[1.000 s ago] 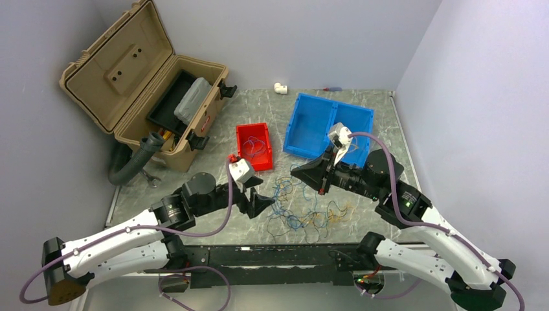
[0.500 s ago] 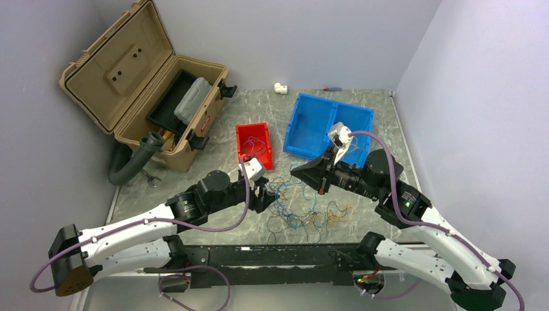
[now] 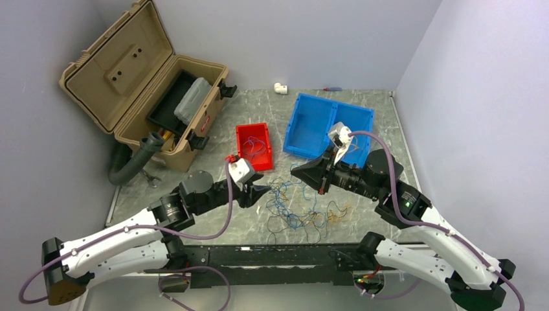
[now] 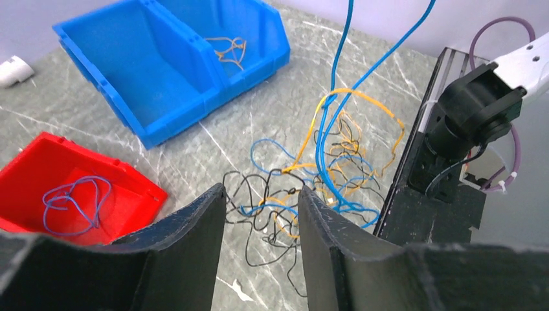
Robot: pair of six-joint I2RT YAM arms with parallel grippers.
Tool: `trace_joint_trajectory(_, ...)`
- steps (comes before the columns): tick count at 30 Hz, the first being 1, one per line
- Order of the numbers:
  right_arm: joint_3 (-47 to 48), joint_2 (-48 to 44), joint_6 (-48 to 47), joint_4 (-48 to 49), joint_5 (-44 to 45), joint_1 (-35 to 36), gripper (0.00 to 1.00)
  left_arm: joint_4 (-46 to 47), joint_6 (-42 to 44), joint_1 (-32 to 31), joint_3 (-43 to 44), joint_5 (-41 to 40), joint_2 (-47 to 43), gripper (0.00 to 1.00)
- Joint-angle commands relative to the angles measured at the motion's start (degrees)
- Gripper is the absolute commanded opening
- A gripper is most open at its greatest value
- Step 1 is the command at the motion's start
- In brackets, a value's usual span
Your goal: Untangle the cables
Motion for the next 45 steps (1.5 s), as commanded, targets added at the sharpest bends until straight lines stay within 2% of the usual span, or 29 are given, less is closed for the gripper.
trace_joint_trajectory(1,1.2,0.1,-0.5,1.2,0.3,0.1,0.0,-0.2,4.1,0.0,4.1,-0.5,1.6,0.48)
trace_joint_trajectory(10,1.4,0.5,-0.3,1.2,0.2,0.2,0.0,0.0,8.4,-0.1,10.7,2.4,9.1,0.39)
trace_joint_trajectory(19,1.4,0.7,-0.5,1.3,0.4,0.1,0.0,-1.2,8.8,-0.4,12.3,5.5,10.9,0.38)
trace_joint_trajectory(32,0.4,0.3,-0.4,1.7,0.4,0.1,0.0,-3.0,9.0,-0.4,10.9,3.8,6.3,0.39)
trace_joint_trajectory(45,0.6,0.2,-0.2,1.5,0.5,0.2,0.0,-1.1,8.4,-0.7,13.0,7.3,12.6,0.37)
